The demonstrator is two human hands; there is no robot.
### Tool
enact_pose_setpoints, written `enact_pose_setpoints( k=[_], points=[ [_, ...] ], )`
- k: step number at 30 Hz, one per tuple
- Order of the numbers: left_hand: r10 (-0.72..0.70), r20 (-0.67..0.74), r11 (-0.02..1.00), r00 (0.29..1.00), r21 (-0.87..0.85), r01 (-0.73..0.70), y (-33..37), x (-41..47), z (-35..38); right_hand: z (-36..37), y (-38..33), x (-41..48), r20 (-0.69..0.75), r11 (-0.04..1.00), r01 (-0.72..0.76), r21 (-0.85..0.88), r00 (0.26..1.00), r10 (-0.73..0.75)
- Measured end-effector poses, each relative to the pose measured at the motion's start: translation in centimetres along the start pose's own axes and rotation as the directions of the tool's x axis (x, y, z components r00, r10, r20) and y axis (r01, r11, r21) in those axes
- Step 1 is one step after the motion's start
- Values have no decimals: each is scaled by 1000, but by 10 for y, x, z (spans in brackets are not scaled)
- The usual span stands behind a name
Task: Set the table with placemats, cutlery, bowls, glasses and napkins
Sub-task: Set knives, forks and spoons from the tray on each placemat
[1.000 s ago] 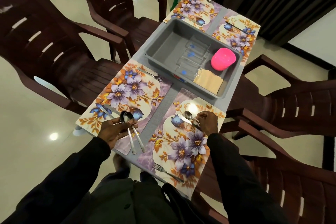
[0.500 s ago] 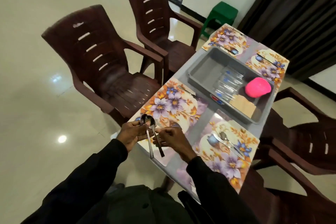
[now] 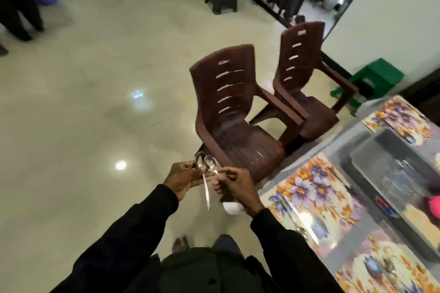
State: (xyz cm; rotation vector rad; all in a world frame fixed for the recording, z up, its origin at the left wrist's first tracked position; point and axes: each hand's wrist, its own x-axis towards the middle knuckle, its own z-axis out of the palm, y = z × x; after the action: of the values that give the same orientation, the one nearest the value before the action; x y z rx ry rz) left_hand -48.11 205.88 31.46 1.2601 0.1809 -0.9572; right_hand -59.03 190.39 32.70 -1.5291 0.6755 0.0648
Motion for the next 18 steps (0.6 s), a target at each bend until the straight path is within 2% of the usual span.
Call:
enact_pose_setpoints(
  k=[4,7,13,18],
  points=[
    [11,-56,994,998,-106,-17,36,17,-42,33,-28,47,53,998,34,-49,998,-31],
    [18,-44,992,999,-127,-24,67,38,-66,52,-47,92,45,996,29,-87,999,-25],
    [63,-33,994,997,-92,-66,149,111,-110,82,-85,199,55,998,47,-42,998,-44],
    [85,-27,996,996,-5,-85,242,178,-130,95,-145,292,43,996,88,7,995,-88]
  ],
)
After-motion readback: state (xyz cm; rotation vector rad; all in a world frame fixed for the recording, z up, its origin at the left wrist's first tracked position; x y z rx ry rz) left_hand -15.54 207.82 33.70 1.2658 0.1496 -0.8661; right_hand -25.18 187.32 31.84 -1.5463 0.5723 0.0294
